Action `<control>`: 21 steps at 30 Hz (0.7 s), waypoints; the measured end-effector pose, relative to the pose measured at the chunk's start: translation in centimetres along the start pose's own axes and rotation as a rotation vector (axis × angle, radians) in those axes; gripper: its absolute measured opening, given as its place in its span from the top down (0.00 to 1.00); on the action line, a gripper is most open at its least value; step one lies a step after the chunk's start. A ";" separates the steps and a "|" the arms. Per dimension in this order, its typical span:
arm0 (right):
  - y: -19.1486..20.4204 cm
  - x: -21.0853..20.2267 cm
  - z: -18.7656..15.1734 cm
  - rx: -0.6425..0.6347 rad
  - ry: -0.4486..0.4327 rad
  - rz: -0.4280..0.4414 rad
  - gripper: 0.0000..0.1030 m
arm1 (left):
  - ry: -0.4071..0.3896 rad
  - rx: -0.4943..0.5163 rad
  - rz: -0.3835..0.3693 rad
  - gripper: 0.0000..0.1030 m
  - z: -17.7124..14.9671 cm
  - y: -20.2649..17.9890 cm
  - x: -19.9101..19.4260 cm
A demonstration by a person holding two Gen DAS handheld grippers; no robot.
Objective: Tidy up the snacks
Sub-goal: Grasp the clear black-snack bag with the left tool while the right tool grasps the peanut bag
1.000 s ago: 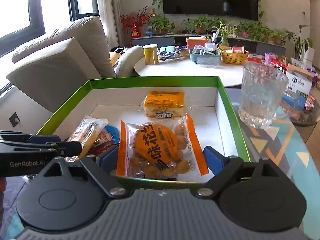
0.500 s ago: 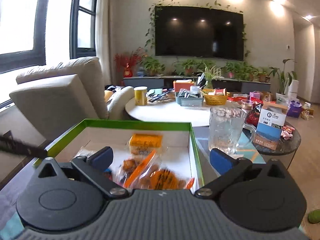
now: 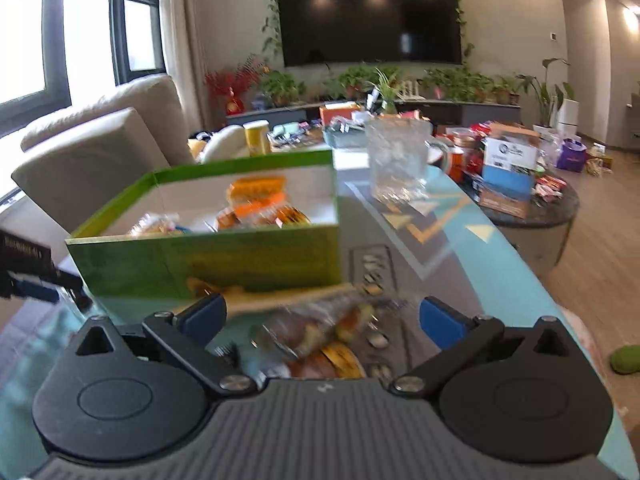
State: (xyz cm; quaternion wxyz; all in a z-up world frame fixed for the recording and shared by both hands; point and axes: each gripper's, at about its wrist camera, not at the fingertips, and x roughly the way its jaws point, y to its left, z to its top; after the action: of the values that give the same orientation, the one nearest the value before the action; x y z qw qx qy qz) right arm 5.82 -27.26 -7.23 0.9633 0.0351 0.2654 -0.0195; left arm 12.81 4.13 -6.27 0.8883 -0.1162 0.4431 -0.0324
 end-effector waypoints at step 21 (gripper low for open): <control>1.1 0.9 -2.3 0.006 0.128 0.093 0.37 | -0.093 0.268 -0.005 0.85 -4.6 -1.0 -1.7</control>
State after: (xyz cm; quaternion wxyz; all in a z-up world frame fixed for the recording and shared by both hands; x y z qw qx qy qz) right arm 5.47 -25.99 -9.64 0.9441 0.0512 0.3245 0.0270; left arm 8.18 2.64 -7.44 0.9154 0.0009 0.3927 -0.0882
